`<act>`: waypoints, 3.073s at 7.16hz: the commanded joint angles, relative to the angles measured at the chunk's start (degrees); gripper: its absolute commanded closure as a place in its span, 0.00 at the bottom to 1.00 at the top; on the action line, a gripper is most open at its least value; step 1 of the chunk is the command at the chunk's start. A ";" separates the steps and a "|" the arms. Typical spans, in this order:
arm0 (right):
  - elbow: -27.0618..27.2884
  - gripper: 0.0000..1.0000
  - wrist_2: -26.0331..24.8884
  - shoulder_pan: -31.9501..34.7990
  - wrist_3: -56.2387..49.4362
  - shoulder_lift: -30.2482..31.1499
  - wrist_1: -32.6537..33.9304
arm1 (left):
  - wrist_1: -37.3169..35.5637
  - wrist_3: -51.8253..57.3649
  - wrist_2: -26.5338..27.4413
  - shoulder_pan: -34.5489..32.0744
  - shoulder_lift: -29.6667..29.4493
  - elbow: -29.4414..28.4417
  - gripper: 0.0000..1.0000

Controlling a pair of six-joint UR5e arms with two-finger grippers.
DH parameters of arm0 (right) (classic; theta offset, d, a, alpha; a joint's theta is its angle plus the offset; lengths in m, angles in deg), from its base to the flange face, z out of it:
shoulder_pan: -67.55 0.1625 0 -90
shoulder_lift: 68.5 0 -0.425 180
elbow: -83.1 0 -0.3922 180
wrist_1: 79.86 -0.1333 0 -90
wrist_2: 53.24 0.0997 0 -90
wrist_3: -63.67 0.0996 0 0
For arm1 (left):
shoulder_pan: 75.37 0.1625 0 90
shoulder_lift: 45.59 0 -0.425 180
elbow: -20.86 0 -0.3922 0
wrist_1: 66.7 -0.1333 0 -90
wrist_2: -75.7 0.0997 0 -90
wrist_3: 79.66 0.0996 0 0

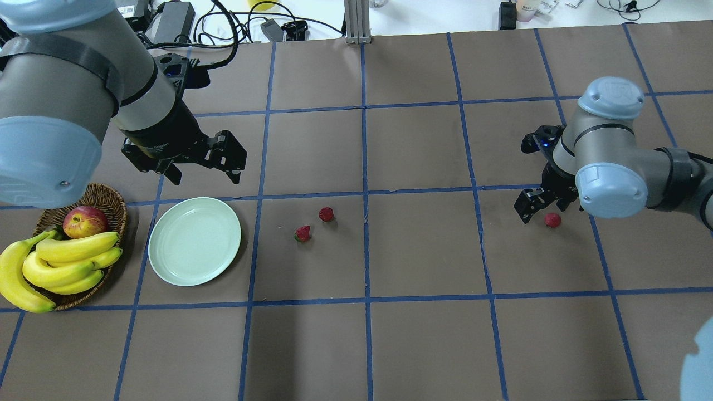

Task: Collect all strawberries into plate
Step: 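Move the right gripper back over the last strawberry, then grasp the last strawberry with the right gripper and lift it, then carry the strawberry toward the others and open the right gripper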

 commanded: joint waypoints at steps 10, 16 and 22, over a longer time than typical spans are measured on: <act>0.83 0.89 -2.94 -2.14 -3.10 -1.59 2.00 | -0.04 -0.09 0.00 0.00 -0.09 0.17 0.00; -4.26 0.89 3.52 18.47 28.37 -0.62 -0.29 | 0.04 0.08 0.00 0.09 0.00 0.26 0.00; -11.90 0.89 9.97 40.65 43.66 -9.91 6.98 | -0.04 0.00 0.00 0.00 0.00 -0.01 0.00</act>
